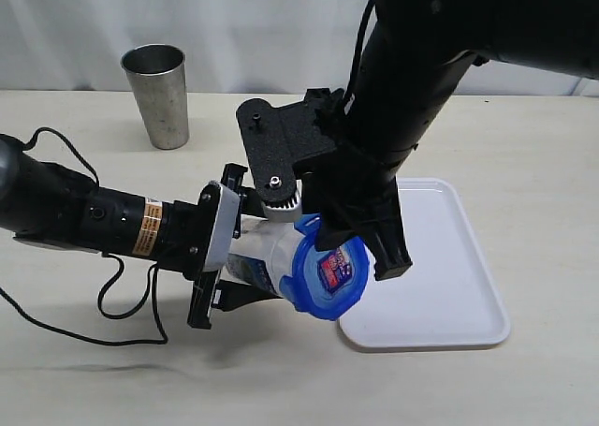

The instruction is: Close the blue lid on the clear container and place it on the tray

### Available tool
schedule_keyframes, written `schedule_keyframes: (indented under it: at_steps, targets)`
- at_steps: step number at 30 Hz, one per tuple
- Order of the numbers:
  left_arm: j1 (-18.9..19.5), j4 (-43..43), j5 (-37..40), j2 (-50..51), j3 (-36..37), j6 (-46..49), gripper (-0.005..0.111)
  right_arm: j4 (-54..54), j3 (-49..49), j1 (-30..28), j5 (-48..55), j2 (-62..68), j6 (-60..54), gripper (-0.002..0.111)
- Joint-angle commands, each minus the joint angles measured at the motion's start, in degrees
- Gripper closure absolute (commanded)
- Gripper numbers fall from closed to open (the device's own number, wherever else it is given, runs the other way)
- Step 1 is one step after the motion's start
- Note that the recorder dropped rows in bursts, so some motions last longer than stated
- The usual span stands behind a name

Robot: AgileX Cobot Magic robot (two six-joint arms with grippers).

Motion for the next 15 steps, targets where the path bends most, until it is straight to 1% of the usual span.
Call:
schedule_keyframes:
  at_steps: [1, 8, 15]
  targets:
    - [0.0, -0.8, -7.6, -0.6, 0.1, -1.1, 0.107, 0.8, 0.3, -0.1, 0.6, 1.4, -0.4, 0.075]
    - [0.0, -0.8, -10.6, -0.6, 0.1, -2.3, 0.107, 1.5, 0.3, -0.1, 0.5, 3.3, -0.4, 0.075]
    - [0.0, -0.8, -12.1, -0.6, 0.1, -2.9, 0.107, 1.0, 0.3, 2.4, -0.1, 4.1, -0.4, 0.078]
